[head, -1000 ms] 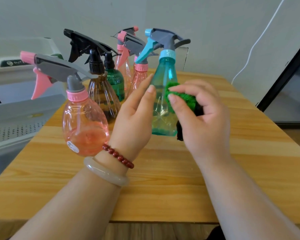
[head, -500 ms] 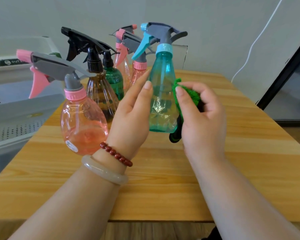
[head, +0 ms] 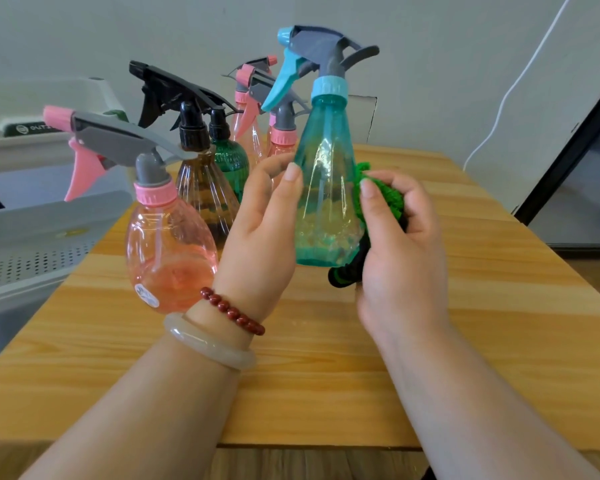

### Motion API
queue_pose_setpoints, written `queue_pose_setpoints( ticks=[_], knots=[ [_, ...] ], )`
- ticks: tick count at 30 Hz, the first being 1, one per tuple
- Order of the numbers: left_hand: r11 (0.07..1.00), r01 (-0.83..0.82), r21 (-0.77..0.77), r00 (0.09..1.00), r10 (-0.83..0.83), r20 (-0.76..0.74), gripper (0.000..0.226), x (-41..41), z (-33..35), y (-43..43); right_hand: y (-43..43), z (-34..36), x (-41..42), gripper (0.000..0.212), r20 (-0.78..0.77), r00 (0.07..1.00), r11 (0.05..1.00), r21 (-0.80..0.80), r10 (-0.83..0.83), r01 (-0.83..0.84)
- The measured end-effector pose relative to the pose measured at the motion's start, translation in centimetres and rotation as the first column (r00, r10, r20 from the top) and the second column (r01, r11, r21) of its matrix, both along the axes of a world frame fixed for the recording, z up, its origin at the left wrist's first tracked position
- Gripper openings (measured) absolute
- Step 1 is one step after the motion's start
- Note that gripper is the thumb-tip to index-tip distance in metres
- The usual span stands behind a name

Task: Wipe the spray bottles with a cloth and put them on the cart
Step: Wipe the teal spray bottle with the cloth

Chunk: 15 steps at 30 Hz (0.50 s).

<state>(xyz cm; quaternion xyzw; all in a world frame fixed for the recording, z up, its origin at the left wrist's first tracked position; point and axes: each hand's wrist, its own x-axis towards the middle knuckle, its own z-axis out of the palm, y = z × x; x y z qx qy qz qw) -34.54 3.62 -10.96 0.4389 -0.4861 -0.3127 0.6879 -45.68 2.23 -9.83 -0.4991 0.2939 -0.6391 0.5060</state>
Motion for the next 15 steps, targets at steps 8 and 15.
queue_pose_setpoints(
  ticks=[8, 15],
  knots=[
    [0.996, -0.051, -0.076, 0.987, 0.062, 0.152, 0.054, -1.1, 0.1, 0.2, -0.4, 0.9, -0.3, 0.02, 0.141, 0.989, 0.997, 0.065, -0.043, 0.034],
    [0.991, 0.043, -0.123, 0.999, -0.044, -0.001, 0.055, -0.6, -0.2, -0.1, -0.3, 0.3, -1.0, 0.014, -0.174, 0.982, 0.945, -0.328, -0.075, 0.014]
  ],
)
